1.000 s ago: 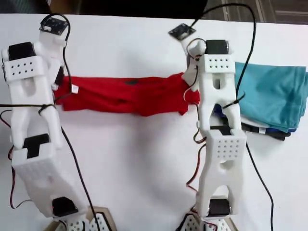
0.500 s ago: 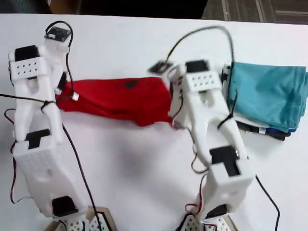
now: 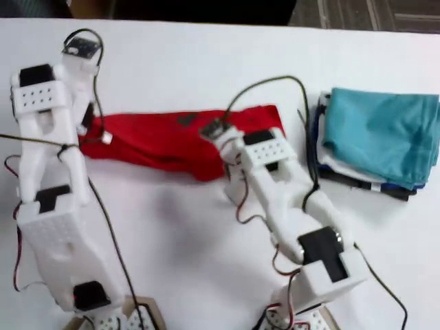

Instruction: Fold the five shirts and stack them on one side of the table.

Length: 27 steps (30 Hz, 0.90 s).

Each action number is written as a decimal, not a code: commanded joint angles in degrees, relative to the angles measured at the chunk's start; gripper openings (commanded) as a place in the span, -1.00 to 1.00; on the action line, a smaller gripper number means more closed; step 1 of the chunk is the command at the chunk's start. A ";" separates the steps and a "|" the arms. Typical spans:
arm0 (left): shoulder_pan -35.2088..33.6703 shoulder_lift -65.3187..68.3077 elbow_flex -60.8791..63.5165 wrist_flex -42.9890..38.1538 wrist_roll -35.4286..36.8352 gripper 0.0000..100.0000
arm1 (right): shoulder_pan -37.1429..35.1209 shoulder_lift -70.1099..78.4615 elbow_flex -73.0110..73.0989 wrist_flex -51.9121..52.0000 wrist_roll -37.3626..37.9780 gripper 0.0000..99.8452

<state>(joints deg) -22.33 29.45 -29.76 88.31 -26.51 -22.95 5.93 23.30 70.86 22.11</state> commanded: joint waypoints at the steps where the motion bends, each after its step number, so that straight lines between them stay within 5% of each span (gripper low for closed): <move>1: -0.18 -0.53 -1.80 -0.70 0.44 -0.95 | -0.48 -3.47 -0.09 -5.14 -4.92 -0.37; 6: -0.35 -0.53 -1.80 -0.70 0.44 -0.95 | -0.40 -3.38 -0.09 -8.48 -5.54 -0.39; 13: -0.35 -0.53 -1.80 -0.70 0.44 -0.95 | -0.66 -3.47 0.18 -9.01 -5.63 -0.75; 27: -0.35 -0.53 -1.80 -0.70 0.44 -0.95 | -0.04 1.54 -0.09 -9.89 -5.19 -0.71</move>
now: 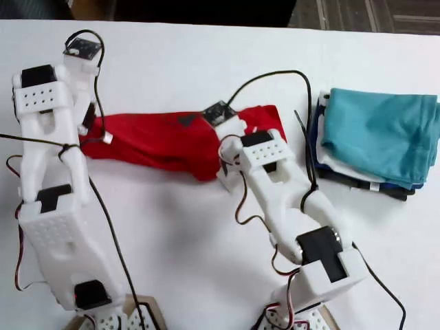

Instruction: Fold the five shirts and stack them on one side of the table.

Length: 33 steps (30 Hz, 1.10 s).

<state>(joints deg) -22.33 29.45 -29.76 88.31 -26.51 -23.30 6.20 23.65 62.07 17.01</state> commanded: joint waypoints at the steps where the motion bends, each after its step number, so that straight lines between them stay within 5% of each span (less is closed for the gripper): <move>1: -0.35 -0.53 -1.80 -0.70 0.44 -0.95 | 0.75 2.68 -0.44 -1.80 -0.09 -0.71; 6: -0.35 -0.53 -1.80 -0.70 0.44 -0.95 | 2.77 4.26 -2.20 -4.26 -0.09 -0.98; 14: -0.26 -0.97 -3.74 0.88 0.18 -0.95 | 8.31 -12.62 -15.30 8.04 7.30 -0.96; 23: -0.09 -6.07 -22.46 12.66 0.35 -0.95 | 10.95 -28.88 -24.00 18.59 12.84 -0.96; 33: -0.09 -5.10 -18.15 13.54 0.44 -0.95 | 2.77 -27.56 3.87 11.47 9.76 -0.96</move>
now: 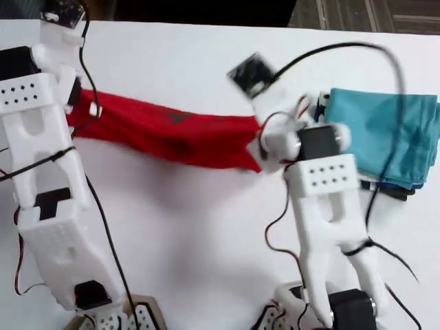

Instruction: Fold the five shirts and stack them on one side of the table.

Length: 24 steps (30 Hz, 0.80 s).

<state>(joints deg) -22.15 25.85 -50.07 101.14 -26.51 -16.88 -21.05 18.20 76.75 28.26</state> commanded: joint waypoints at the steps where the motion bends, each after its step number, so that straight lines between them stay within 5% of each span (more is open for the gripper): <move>1: -0.26 -1.05 3.56 0.70 0.44 -0.95 | -5.93 -0.57 13.54 -3.91 -1.23 -0.96; 7: -0.26 1.76 9.45 -3.25 0.44 -0.95 | -17.54 -5.67 30.68 -2.86 5.80 -0.96; 16: -0.26 5.10 9.80 -5.98 0.44 -0.95 | -16.84 -11.21 32.53 -2.95 6.24 -0.92; 24: -0.26 5.27 9.80 -6.68 0.44 -0.95 | -16.84 -11.38 32.18 -3.03 6.24 -0.30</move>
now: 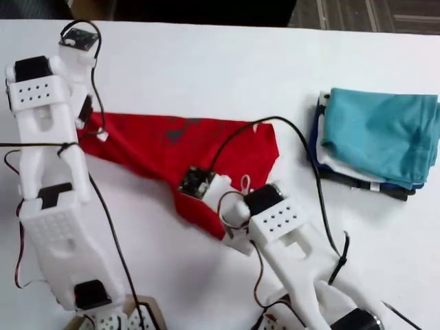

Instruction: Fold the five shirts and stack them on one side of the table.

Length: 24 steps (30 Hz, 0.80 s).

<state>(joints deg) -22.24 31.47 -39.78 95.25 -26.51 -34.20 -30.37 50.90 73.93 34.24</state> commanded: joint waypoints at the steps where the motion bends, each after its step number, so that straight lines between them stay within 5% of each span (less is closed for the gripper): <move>1: -0.18 -0.26 -0.48 -0.79 0.44 -0.95 | 0.48 -1.89 -0.44 -0.40 0.09 -0.29; 10: -0.18 -0.09 -0.48 -0.79 0.44 -0.95 | -3.21 9.98 4.31 -9.80 -0.26 -0.29; 24: -0.44 -0.09 -0.31 -0.79 0.26 -0.95 | -8.04 28.79 -10.37 -10.15 -2.55 -0.29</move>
<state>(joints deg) -22.24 31.82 -39.60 95.25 -26.51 -41.85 -4.26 42.99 63.56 32.13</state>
